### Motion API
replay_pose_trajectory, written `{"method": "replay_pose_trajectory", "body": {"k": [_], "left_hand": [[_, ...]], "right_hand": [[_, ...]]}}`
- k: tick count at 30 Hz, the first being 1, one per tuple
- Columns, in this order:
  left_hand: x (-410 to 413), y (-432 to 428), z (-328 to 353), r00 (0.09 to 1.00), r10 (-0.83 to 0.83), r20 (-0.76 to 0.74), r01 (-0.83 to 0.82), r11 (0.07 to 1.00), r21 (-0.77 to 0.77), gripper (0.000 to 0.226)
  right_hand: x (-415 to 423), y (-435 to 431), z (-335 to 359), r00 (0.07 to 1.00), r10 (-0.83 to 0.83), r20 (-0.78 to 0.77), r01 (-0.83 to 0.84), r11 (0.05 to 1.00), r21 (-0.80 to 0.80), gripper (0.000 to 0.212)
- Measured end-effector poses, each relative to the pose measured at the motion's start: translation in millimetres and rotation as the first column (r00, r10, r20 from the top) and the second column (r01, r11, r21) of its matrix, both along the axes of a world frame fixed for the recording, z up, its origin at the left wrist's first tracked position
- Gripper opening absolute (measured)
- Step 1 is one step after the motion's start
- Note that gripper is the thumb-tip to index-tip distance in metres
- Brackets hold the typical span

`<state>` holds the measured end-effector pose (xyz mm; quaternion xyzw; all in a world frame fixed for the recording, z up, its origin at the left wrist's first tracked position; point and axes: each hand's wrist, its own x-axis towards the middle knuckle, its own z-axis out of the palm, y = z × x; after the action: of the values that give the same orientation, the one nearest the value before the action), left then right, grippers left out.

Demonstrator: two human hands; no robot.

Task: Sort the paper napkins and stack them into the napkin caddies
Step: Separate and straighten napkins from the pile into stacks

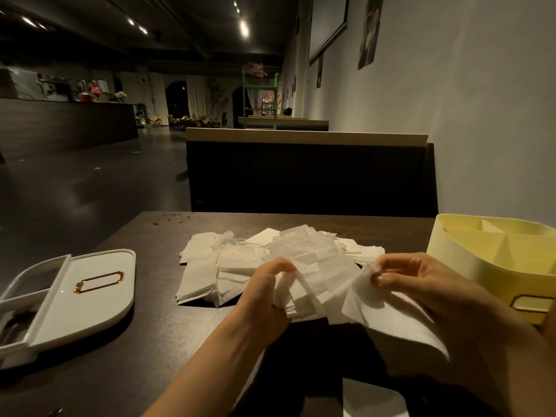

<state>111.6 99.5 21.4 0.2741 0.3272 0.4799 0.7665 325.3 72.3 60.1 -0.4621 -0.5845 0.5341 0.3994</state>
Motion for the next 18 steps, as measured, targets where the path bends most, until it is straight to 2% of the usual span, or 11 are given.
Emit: {"method": "replay_pose_trajectory", "body": {"k": [6, 9, 11, 12, 15, 18], "left_hand": [[2, 1, -3, 1.0, -0.016, -0.016, 0.016, 1.0, -0.012, 0.021], [3, 2, -5, 1.0, -0.022, -0.015, 0.022, 1.0, 0.008, 0.022], [2, 2, -6, 0.999, -0.017, -0.027, 0.017, 1.0, 0.01, 0.023], [2, 3, -7, 0.999, -0.015, -0.04, 0.015, 1.0, 0.01, 0.024], [1, 4, -8, 0.998, -0.024, -0.062, 0.024, 1.0, 0.003, 0.03], [-1, 2, -6, 0.998, -0.049, -0.044, 0.049, 0.999, 0.006, 0.026]], "right_hand": [[-7, 0, -2, 0.99, 0.144, -0.012, -0.144, 0.99, -0.01, 0.015], [-13, -1, -8, 0.978, 0.205, 0.034, -0.205, 0.979, 0.004, 0.014], [-14, -1, -10, 0.973, 0.232, -0.005, -0.232, 0.973, 0.021, 0.011], [-15, 0, -10, 0.969, 0.242, -0.047, -0.24, 0.97, 0.039, 0.016], [-8, -1, -4, 0.947, 0.244, -0.21, -0.224, 0.968, 0.114, 0.053], [5, 3, 4, 0.918, 0.32, -0.235, -0.28, 0.942, 0.187, 0.055]]}}
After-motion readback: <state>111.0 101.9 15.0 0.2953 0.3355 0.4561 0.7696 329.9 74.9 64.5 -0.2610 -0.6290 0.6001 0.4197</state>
